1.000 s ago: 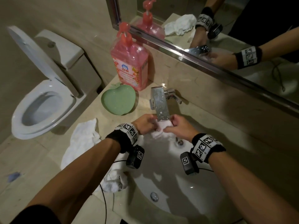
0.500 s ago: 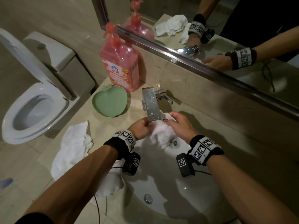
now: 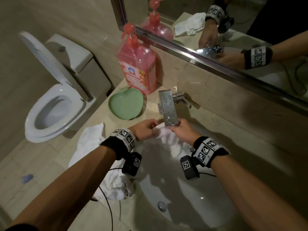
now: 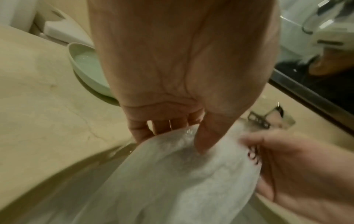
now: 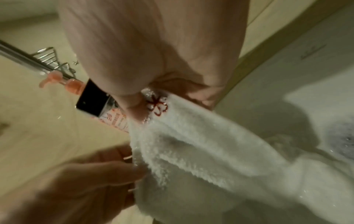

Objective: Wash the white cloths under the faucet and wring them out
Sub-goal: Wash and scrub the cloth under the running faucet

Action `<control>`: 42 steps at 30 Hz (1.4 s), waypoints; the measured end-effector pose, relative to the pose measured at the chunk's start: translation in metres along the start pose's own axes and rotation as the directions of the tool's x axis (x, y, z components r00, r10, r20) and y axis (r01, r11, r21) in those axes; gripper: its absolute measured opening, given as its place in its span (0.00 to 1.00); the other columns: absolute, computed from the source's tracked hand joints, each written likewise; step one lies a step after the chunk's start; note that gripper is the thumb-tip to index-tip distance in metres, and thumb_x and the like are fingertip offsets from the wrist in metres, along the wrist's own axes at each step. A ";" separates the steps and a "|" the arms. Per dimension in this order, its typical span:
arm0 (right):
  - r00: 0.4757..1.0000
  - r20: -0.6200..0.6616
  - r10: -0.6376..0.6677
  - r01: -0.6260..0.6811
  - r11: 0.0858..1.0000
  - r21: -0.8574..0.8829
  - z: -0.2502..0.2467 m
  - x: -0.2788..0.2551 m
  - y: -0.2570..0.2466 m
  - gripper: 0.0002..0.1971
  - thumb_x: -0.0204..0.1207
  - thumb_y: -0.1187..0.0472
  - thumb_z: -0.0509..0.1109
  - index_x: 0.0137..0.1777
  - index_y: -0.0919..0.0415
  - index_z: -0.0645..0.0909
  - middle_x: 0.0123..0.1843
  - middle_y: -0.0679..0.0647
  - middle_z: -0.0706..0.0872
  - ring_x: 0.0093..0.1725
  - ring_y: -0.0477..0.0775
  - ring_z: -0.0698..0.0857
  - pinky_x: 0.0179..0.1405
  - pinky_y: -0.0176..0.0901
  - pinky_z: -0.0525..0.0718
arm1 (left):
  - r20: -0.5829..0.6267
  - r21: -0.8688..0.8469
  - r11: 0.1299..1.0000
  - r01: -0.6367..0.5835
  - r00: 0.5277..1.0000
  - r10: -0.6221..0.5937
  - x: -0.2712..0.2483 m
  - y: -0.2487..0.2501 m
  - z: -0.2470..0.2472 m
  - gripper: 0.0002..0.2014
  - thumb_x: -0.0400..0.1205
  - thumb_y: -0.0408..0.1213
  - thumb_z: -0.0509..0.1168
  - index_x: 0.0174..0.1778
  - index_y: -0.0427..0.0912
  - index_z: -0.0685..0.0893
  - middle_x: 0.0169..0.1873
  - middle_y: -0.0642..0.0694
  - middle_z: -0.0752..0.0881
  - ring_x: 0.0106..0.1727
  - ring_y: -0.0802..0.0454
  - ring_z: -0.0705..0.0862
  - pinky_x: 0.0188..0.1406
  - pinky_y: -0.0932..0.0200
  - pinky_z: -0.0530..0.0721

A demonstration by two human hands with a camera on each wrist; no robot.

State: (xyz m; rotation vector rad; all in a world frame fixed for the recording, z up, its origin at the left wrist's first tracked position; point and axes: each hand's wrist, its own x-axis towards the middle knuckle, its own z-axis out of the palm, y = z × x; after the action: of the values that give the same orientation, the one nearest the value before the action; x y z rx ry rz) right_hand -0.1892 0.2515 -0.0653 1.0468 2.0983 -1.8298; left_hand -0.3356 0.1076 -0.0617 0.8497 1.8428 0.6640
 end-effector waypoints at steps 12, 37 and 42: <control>0.992 -0.093 0.082 -0.076 0.995 0.065 -0.041 -0.026 0.020 0.27 0.71 0.26 0.70 0.56 0.46 0.86 0.50 0.49 0.93 0.49 0.52 0.92 0.47 0.53 0.90 | -0.099 -0.023 0.992 -0.122 0.988 0.119 0.030 0.029 0.037 0.08 0.85 0.40 0.66 0.57 0.45 0.87 0.49 0.43 0.89 0.50 0.44 0.88 0.58 0.42 0.87; 0.999 0.048 -0.016 0.012 0.997 0.080 0.007 0.008 0.004 0.03 0.82 0.55 0.74 0.50 0.45 0.89 0.46 0.45 0.93 0.53 0.53 0.91 0.49 0.48 0.91 | -0.215 -0.069 0.996 -0.059 0.976 0.043 -0.004 0.000 0.003 0.07 0.83 0.42 0.69 0.52 0.44 0.83 0.46 0.43 0.89 0.46 0.46 0.86 0.51 0.50 0.84; 0.998 -0.062 0.028 -0.020 0.993 0.119 -0.020 0.000 0.013 0.16 0.83 0.44 0.66 0.70 0.38 0.82 0.71 0.54 0.85 0.62 0.56 0.86 0.56 0.63 0.89 | -0.146 0.144 0.988 0.049 0.989 -0.028 0.007 -0.003 0.021 0.04 0.84 0.40 0.64 0.43 0.48 0.81 0.41 0.47 0.86 0.45 0.45 0.84 0.43 0.58 0.80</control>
State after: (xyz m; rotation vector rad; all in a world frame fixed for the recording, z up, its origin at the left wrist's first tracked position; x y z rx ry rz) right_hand -0.1751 0.2702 -0.0714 1.1679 2.0235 -1.9557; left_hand -0.3192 0.1127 -0.0762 0.8786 2.0534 0.5823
